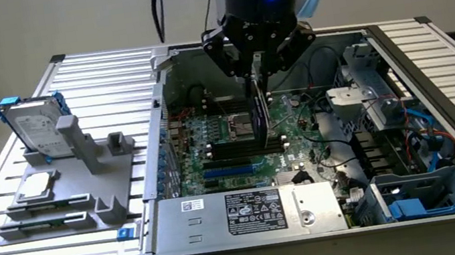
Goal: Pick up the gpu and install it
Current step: 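Pick up the gpu and move the gpu toward the slot, then insert the gpu into the slot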
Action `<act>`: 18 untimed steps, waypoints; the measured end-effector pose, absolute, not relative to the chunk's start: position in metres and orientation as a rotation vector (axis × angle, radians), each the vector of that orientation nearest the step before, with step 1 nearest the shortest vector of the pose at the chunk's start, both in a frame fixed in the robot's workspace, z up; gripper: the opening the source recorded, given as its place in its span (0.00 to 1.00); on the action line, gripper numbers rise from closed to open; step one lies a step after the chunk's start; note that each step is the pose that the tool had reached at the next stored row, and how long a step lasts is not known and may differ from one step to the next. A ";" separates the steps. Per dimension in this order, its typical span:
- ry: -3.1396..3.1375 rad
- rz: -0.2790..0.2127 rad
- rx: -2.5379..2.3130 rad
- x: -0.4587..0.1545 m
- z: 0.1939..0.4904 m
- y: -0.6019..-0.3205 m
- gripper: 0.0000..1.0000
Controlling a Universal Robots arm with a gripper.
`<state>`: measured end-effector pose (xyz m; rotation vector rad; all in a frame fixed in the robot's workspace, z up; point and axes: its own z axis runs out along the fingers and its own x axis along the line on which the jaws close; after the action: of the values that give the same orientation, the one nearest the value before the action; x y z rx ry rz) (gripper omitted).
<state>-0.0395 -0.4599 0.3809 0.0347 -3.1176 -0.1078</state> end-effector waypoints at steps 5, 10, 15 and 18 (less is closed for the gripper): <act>-3.118 -0.110 0.035 -0.039 0.381 -0.460 0.27; -3.117 -0.111 0.035 -0.039 0.381 -0.460 0.27; -3.117 -0.112 0.035 -0.039 0.381 -0.460 0.27; -3.117 -0.112 0.035 -0.039 0.381 -0.460 0.27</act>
<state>-0.0394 -0.4599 0.3809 0.0348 -3.1174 -0.1120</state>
